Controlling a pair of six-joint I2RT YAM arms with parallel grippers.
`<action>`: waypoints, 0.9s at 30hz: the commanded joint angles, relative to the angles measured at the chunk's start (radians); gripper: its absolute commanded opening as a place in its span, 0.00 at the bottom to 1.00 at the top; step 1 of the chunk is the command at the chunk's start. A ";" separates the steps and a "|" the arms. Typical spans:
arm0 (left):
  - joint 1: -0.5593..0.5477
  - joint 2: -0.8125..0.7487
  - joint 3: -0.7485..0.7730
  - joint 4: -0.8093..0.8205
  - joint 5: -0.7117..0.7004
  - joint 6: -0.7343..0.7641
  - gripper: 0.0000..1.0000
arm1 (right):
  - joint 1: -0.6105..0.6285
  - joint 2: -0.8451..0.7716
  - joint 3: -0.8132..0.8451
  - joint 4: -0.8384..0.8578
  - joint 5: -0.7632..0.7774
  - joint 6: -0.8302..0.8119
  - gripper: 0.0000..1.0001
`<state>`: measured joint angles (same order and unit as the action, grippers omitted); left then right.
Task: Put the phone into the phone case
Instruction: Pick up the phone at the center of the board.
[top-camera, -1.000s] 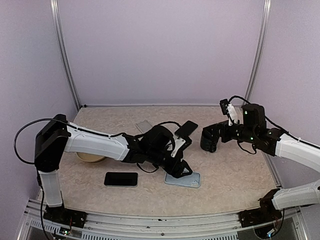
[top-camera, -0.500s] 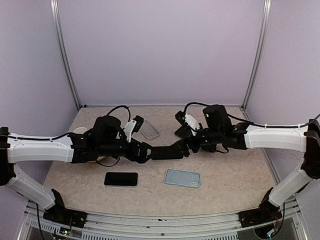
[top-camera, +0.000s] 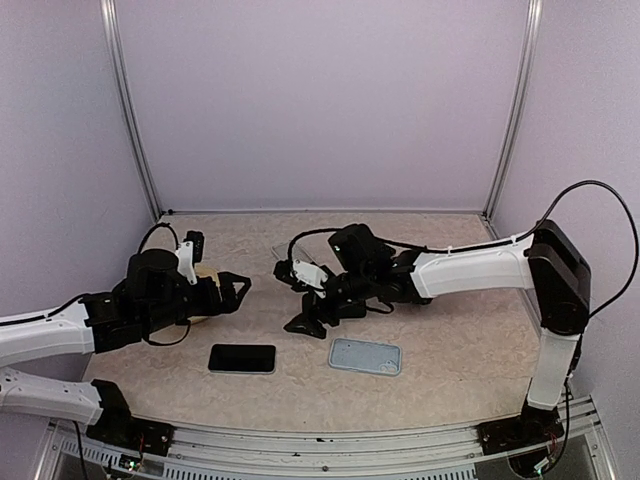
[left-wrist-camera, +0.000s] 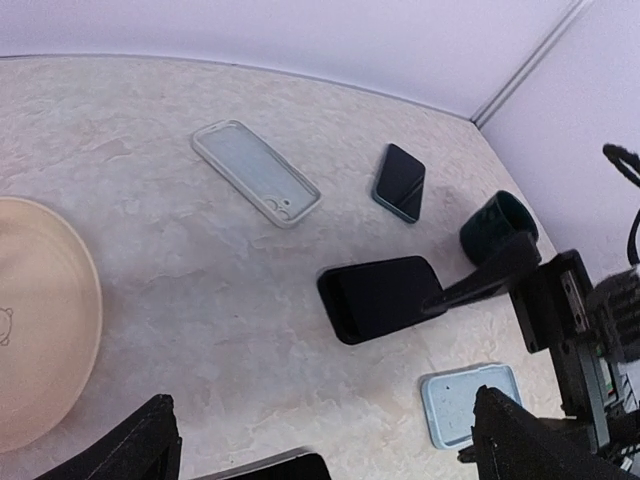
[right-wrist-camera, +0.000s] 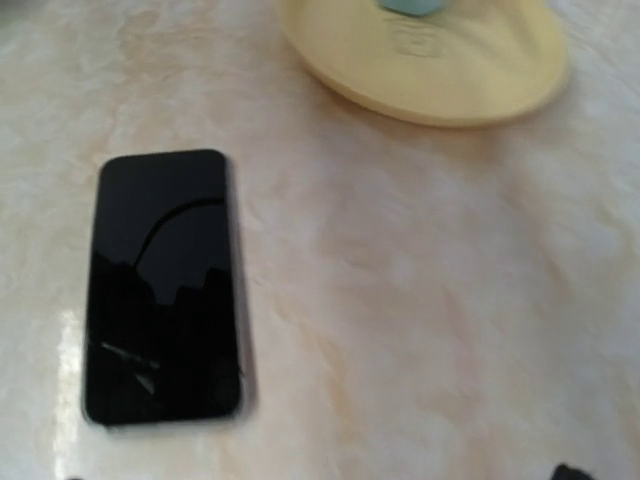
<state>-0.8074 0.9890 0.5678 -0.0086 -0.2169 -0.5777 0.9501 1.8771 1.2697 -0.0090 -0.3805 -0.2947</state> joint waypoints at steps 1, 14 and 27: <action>0.034 -0.078 -0.051 -0.045 -0.085 -0.069 0.99 | 0.059 0.098 0.096 -0.035 -0.015 -0.064 1.00; 0.054 -0.168 -0.084 -0.106 -0.165 -0.104 0.99 | 0.161 0.307 0.236 -0.045 0.018 -0.064 1.00; 0.054 -0.170 -0.095 -0.093 -0.171 -0.115 0.99 | 0.167 0.383 0.242 -0.012 0.064 -0.007 1.00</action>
<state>-0.7586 0.8291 0.4801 -0.1013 -0.3744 -0.6861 1.1107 2.2360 1.4902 -0.0391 -0.3313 -0.3195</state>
